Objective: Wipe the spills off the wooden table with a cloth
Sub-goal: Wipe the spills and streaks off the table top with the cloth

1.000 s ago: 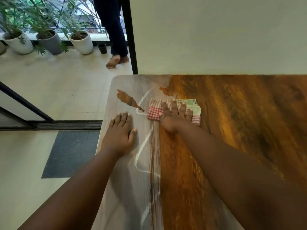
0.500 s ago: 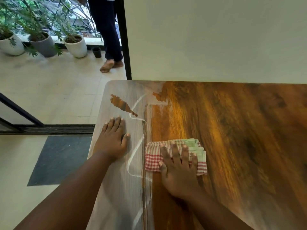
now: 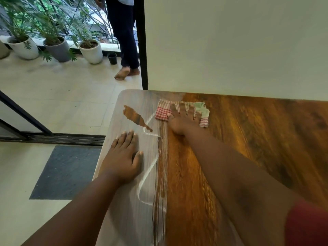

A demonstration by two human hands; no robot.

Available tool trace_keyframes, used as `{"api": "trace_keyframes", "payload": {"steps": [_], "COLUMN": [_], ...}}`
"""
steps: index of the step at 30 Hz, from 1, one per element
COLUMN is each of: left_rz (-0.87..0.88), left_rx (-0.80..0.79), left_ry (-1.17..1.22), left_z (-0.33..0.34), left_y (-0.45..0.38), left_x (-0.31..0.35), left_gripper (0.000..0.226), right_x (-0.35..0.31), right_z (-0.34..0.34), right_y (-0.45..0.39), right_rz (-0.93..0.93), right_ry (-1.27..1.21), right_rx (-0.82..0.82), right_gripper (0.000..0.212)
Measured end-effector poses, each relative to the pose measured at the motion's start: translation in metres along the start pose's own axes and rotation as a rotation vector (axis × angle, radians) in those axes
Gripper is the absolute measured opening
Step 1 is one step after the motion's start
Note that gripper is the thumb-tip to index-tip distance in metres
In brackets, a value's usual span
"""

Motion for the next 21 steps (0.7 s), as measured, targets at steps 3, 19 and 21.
{"api": "trace_keyframes", "payload": {"steps": [3, 19, 21], "left_rz": [-0.005, -0.016, -0.019], "left_rx": [0.003, -0.008, -0.004], "left_ry": [0.008, 0.022, 0.018], "left_z": [-0.001, 0.001, 0.0], "left_y": [-0.001, 0.0, 0.0], "left_x": [0.0, -0.003, -0.003], "left_gripper": [0.071, 0.072, 0.071], "right_x": [-0.001, 0.011, 0.011], "right_z": [-0.008, -0.008, -0.018], "right_y": [-0.015, 0.073, 0.06], "right_rz": [-0.026, -0.042, -0.006], "right_ry": [0.004, 0.017, 0.056], "right_rx": [0.014, 0.326, 0.354], "right_gripper": [0.056, 0.038, 0.037]}}
Point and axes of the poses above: each hand's wrist, its own y-axis away from the middle knuckle, its own z-axis out of the palm, x = y × z, the point moved 9 cm from there along -y, towards the middle knuckle, and after that the axes turned 5 degrees about -z, right-handed, at the moved point
